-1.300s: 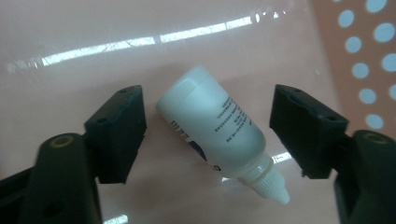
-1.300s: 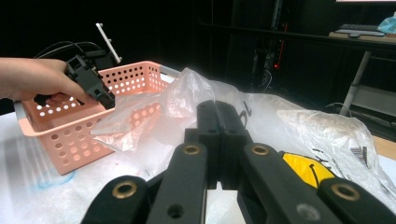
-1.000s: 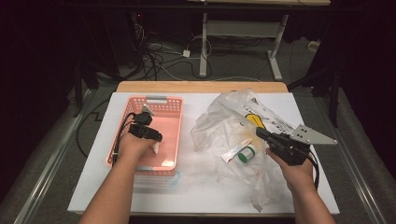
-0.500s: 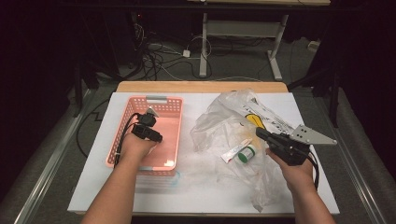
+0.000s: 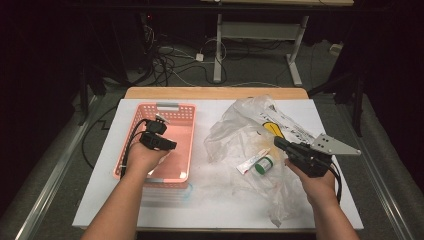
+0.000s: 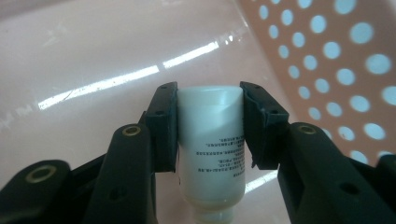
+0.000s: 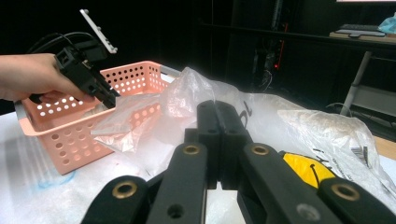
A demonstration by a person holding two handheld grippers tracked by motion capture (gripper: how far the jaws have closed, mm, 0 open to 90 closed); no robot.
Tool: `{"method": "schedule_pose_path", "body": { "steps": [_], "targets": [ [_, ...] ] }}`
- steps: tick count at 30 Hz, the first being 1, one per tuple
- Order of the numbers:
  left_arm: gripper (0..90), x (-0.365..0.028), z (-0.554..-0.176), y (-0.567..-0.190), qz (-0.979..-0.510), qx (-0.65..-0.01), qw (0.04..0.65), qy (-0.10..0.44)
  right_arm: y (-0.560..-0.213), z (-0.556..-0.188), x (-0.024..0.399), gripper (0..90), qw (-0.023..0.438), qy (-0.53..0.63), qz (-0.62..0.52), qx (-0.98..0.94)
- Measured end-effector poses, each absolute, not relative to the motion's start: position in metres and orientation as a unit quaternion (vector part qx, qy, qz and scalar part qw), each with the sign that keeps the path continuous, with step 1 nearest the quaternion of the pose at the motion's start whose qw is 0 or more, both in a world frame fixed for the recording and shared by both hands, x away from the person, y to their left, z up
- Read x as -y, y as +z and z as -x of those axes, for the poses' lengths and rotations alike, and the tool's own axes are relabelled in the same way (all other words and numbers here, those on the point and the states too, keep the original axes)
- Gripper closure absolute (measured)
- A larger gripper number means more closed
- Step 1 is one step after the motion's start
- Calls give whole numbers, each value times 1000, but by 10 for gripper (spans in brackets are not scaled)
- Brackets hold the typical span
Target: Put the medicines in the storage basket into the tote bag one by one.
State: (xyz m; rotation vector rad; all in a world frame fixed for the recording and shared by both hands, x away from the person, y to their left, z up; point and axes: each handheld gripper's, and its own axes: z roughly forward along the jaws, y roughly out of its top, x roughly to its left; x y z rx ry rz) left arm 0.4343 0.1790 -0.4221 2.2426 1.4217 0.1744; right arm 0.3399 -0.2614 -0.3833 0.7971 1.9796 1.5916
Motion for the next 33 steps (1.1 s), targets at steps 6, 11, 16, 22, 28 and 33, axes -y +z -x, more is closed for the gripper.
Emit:
{"method": "schedule_pose_path", "body": {
  "steps": [6,11,16,22,28,33],
  "targets": [
    [582,-178,-421,-412,-816,-502,275,80,-383,-340,262,900,237,582,-291,-722],
    [582,-177,-408,-405,-816,-485,302,93,-383,-340,262,900,237,582,-291,-722],
    [581,-175,-395,-402,-815,-470,321,104,-383,-340,261,900,238,582,-290,-721],
    [581,-179,-377,-401,-805,-461,353,119,-383,-339,261,900,238,581,-290,-722],
    [582,-182,-360,-402,-791,-455,384,141,-383,-339,261,900,238,582,-287,-723],
    [582,-180,-347,-401,-787,-446,398,154,-383,-339,259,900,238,581,-286,-724]
  ]
}}
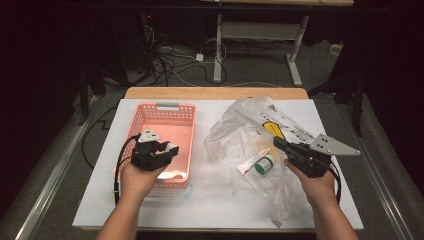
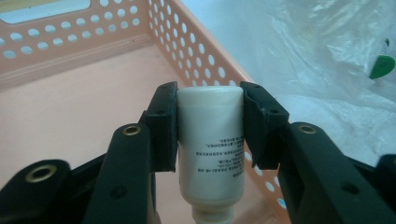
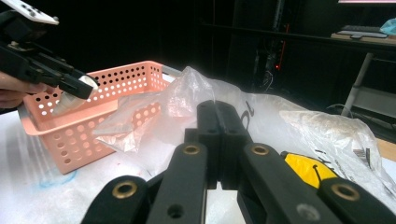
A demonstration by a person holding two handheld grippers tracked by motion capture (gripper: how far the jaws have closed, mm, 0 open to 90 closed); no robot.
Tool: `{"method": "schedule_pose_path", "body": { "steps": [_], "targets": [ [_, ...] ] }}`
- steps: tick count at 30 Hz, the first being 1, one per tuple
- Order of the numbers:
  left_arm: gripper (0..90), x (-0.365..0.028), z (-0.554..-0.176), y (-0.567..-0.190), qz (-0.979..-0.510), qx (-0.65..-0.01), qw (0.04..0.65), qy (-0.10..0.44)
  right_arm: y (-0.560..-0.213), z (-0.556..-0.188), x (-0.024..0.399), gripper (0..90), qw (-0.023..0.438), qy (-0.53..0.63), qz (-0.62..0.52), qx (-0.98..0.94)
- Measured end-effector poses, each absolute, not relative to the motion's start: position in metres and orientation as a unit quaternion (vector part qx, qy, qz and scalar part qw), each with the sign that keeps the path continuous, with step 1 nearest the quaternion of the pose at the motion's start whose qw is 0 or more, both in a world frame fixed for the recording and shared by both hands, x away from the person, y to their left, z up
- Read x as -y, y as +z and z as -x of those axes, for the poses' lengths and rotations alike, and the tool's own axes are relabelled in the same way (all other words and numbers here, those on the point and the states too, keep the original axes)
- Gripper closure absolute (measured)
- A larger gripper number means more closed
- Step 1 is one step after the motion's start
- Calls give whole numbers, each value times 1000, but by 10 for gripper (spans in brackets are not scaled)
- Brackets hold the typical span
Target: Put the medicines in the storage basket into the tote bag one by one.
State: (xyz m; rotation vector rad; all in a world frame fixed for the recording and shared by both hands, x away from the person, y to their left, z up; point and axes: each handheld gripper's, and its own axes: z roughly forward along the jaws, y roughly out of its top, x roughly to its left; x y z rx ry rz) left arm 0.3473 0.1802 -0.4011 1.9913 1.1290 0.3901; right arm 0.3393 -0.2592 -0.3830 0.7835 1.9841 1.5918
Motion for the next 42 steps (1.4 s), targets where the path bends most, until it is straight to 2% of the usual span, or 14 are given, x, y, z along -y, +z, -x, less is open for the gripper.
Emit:
{"method": "schedule_pose_path", "body": {
  "steps": [7,16,28,42],
  "targets": [
    [582,-179,-336,-401,-780,-436,418,161,-384,-340,259,900,238,579,-288,-725],
    [582,-176,-324,-397,-769,-423,457,145,-383,-339,259,900,239,580,-286,-724],
    [582,-151,-306,-380,-778,-379,478,148,-382,-338,261,900,238,582,-286,-723],
    [582,-119,-298,-389,-794,-348,484,118,-383,-338,261,900,237,582,-285,-723]
  ]
}}
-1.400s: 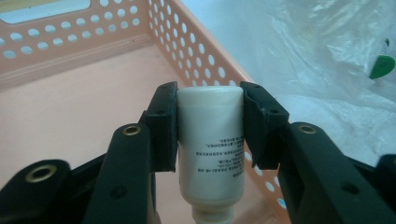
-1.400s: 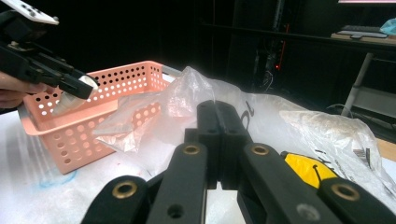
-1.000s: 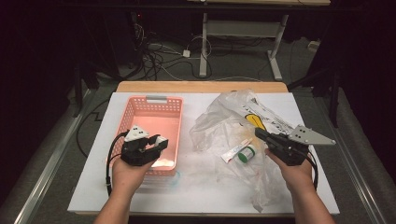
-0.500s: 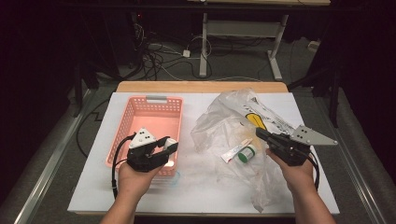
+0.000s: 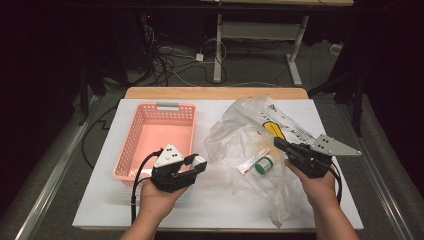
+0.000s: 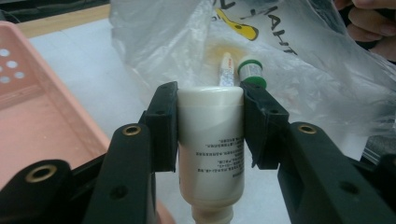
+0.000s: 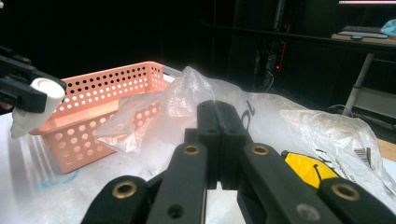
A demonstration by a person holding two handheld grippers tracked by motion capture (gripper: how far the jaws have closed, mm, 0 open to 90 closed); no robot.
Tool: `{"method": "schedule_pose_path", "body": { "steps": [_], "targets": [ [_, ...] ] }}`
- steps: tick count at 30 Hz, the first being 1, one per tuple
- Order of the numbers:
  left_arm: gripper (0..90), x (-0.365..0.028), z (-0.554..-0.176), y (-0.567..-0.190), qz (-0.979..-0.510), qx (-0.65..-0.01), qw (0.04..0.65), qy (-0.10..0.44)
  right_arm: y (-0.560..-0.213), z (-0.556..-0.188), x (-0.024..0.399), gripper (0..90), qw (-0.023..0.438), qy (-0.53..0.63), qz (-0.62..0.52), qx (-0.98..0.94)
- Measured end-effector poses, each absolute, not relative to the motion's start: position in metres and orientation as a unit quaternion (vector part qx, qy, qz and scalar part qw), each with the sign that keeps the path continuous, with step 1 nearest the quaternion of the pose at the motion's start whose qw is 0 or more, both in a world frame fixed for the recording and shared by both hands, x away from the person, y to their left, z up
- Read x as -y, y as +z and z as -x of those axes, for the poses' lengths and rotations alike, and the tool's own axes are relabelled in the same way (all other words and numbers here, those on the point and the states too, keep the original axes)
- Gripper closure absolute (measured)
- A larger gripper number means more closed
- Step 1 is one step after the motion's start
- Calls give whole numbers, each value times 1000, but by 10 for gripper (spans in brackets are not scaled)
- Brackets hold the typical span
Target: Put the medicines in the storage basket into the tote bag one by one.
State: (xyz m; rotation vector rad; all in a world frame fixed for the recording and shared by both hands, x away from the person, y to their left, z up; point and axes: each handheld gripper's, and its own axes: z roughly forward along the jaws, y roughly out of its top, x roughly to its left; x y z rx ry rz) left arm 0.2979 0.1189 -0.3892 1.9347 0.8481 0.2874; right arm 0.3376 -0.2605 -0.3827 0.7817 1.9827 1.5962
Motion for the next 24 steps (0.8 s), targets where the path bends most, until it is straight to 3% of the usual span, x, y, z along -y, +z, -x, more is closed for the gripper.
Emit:
{"method": "schedule_pose_path", "body": {
  "steps": [24],
  "targets": [
    [581,-62,-299,-426,-833,-306,452,93,-384,-337,258,900,237,579,-283,-727]
  ]
}}
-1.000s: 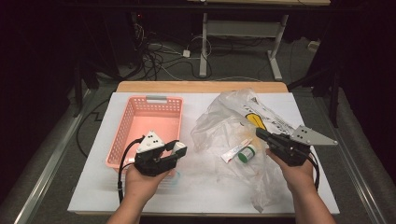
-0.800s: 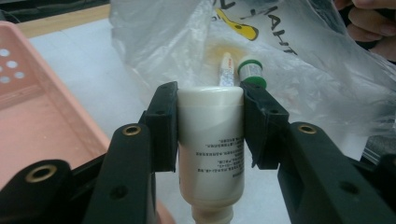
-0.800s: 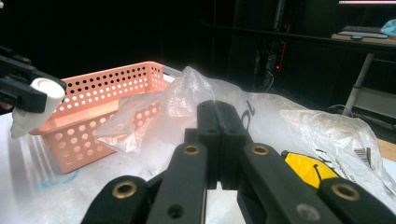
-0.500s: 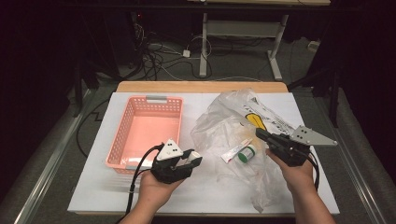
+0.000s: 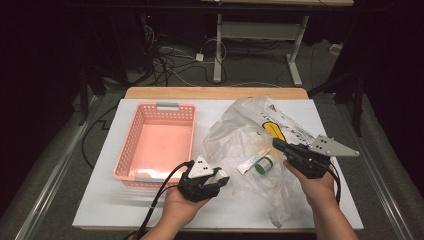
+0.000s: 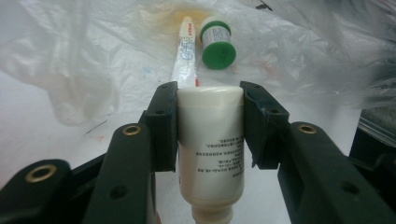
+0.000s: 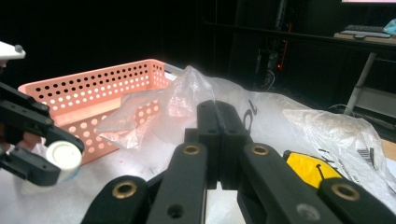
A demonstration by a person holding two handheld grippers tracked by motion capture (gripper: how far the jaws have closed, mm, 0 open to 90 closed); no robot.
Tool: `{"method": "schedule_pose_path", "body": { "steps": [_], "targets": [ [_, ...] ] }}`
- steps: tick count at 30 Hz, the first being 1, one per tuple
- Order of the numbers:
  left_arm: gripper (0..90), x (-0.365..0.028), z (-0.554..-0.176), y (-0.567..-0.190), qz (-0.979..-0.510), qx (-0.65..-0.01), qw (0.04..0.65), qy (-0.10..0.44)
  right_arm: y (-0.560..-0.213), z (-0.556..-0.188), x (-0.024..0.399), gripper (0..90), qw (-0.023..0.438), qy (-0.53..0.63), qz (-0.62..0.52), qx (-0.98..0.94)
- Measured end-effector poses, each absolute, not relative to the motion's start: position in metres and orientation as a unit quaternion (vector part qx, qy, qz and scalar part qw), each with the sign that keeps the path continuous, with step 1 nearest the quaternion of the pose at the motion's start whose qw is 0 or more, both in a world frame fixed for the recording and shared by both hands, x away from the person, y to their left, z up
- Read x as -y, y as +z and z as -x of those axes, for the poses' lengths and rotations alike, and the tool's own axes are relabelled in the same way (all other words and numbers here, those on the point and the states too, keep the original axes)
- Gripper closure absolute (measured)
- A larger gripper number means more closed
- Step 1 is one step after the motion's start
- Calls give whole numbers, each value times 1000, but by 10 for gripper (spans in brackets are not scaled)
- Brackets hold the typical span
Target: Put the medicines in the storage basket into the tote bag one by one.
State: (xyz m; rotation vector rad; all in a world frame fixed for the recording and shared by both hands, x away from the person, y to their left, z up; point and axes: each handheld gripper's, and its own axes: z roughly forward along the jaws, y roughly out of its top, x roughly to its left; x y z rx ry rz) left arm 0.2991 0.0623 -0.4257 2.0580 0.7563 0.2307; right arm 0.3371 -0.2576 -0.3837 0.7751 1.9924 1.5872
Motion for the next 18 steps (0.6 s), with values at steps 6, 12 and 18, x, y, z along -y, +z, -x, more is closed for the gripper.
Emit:
{"method": "schedule_pose_path", "body": {
  "steps": [6,12,18],
  "targets": [
    [581,-51,-304,-431,-832,-307,454,93,-384,-337,257,900,238,577,-282,-729],
    [582,-40,-312,-432,-830,-307,456,99,-383,-336,258,900,237,579,-284,-727],
    [582,-25,-323,-427,-831,-300,455,110,-383,-336,257,900,238,579,-282,-727]
  ]
}}
